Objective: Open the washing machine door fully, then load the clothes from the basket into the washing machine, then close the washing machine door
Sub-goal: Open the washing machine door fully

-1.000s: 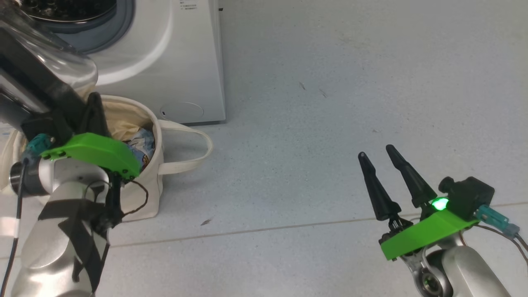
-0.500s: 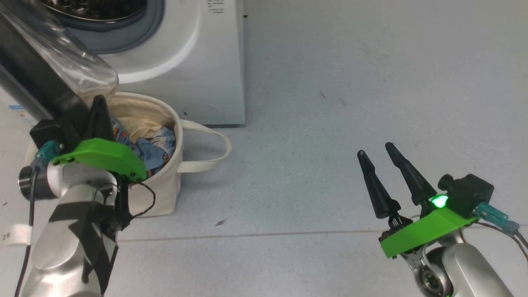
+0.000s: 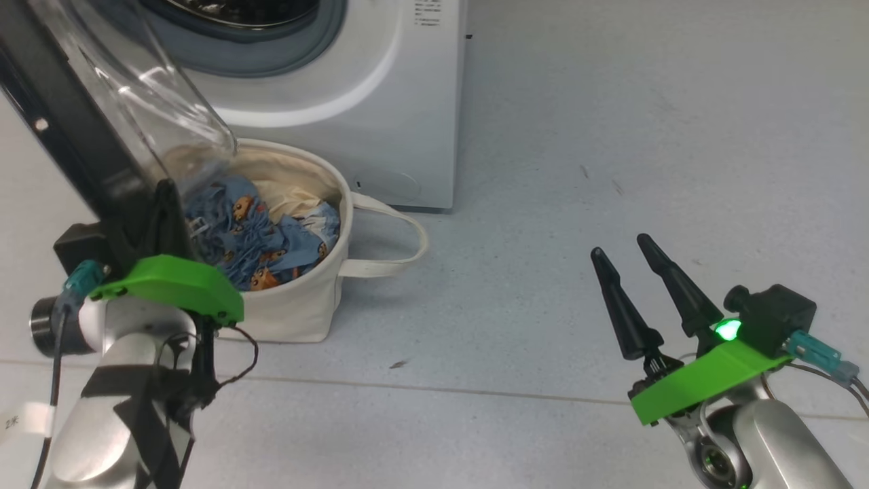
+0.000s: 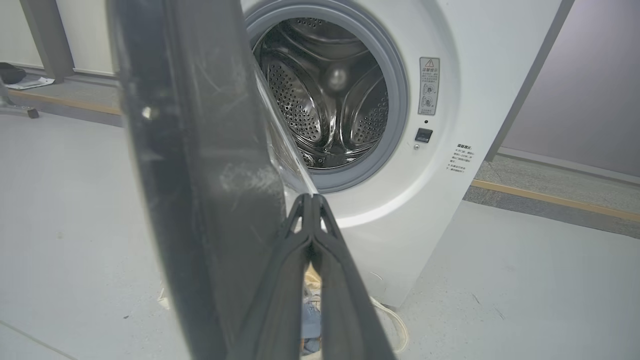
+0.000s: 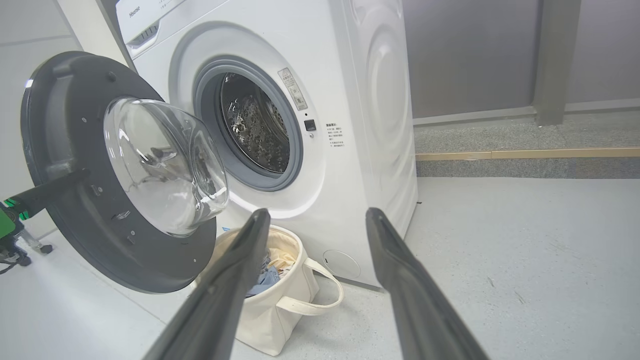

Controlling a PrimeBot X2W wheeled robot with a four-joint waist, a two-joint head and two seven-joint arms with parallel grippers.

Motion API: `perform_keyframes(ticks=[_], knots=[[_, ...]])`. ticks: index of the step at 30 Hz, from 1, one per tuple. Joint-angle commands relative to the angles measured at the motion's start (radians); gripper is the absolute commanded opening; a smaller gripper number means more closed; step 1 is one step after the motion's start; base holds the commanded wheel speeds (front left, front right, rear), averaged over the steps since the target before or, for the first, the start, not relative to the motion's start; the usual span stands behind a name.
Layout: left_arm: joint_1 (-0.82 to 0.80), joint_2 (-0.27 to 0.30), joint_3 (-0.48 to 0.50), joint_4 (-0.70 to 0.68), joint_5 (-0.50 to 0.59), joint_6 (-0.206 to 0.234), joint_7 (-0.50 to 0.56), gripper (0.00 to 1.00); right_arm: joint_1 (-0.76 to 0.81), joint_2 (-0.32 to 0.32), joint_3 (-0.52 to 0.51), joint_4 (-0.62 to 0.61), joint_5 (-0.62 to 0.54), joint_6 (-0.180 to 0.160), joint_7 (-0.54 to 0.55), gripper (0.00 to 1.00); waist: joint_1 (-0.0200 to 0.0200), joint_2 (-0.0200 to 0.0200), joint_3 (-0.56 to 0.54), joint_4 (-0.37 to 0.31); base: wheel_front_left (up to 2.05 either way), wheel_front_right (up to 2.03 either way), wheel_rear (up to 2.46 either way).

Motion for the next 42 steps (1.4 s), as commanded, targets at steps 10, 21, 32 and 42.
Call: perform_keyframes(ticks=[10,21,32,42], knots=[[0.009,0.074,0.048,-0.069,0.015,0.048,0.022,0.0,-0.031,-0.003,0.031,-0.04,-0.005,0.001,0.013,1.0,0.0,0.0,0.013,0.058,0.0,0.0,0.0],[0.042,0.115,0.085,-0.059,0.012,0.073,0.011,0.0,-0.035,-0.004,0.043,-0.041,-0.004,0.001,0.01,1.0,0.0,0.0,0.009,0.121,0.0,0.0,0.0],[0.036,0.142,0.122,0.002,-0.018,0.051,-0.02,0.0,-0.047,-0.019,0.053,-0.05,-0.002,0.001,0.023,1.0,0.0,0.0,0.016,0.201,0.0,0.0,0.0],[-0.027,0.148,0.146,0.11,-0.049,-0.017,-0.106,0.0,-0.066,-0.025,0.053,-0.062,-0.006,0.001,0.04,1.0,0.0,0.0,0.055,0.263,0.0,0.0,0.0]])
